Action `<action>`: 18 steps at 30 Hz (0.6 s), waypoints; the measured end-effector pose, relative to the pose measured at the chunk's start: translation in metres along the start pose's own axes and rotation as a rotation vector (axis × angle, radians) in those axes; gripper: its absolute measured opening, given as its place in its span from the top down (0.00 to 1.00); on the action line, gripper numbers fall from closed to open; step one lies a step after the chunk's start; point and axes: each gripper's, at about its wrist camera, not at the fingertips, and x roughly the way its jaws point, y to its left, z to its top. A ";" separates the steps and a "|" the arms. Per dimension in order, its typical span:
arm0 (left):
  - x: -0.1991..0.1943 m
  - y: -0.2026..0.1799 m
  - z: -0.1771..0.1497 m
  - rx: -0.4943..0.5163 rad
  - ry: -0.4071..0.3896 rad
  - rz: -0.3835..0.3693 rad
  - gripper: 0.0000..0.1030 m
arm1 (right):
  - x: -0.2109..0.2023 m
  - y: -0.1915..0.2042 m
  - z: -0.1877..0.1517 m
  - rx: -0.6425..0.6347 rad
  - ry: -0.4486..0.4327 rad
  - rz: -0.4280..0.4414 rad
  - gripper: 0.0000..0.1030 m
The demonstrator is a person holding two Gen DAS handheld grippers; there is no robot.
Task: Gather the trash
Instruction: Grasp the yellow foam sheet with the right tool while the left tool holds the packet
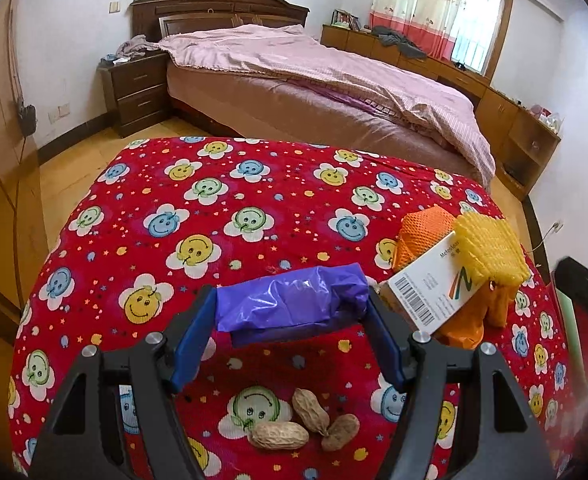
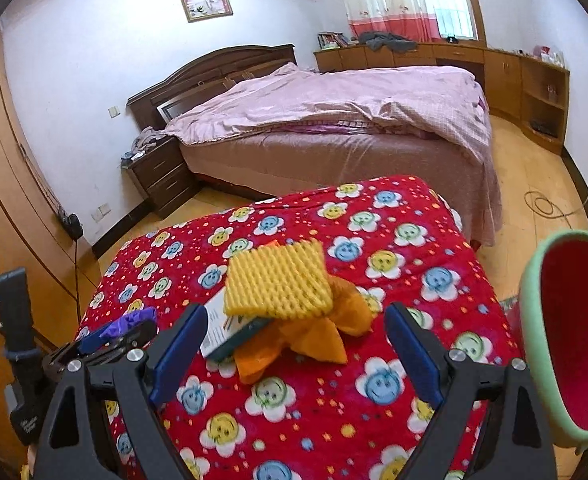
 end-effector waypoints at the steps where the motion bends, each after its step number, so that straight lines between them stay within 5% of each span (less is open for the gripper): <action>1: 0.000 0.002 0.000 -0.007 -0.002 -0.007 0.31 | 0.005 0.004 0.001 -0.006 0.004 0.000 0.11; 12: -0.002 0.009 0.002 -0.051 -0.008 -0.068 0.31 | 0.051 0.041 0.010 -0.100 0.022 -0.069 0.13; 18: -0.001 0.014 0.002 -0.056 -0.004 -0.058 0.31 | 0.070 0.039 0.012 -0.095 0.059 -0.105 0.41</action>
